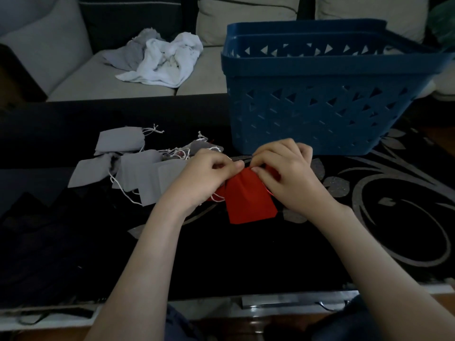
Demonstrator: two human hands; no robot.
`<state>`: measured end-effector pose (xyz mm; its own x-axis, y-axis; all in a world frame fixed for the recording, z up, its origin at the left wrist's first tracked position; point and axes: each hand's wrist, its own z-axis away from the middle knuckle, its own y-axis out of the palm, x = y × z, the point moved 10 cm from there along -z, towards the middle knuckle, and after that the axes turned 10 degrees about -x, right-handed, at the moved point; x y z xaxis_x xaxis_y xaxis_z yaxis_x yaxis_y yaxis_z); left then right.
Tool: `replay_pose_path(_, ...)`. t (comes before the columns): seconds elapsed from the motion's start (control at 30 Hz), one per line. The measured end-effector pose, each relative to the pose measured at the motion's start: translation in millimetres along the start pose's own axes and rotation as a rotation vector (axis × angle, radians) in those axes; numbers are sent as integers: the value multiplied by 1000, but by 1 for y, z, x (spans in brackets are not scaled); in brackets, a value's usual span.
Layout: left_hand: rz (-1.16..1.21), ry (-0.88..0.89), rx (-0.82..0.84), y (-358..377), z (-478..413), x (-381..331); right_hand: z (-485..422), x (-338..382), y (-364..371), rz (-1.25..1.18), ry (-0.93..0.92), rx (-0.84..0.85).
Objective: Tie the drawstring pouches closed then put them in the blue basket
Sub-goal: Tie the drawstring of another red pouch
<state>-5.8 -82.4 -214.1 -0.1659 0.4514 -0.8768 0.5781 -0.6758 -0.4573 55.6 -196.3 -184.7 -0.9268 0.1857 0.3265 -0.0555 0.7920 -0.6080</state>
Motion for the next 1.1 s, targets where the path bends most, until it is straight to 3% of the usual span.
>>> replay_pose_path(0.17,106,-133,102,15,4,10,2,1,2,-9,24,7)
replay_pose_path(0.7,-55,-49,71,6,-1,16,3,-18,-3,199,76,10)
replay_pose_path(0.9,-61,-66,51,-2,0,18,3,-44,-19,259,178,-25)
replay_pose_path(1.1,-32,-66,19,-2,-1,18,9,-68,-12,184,345,118)
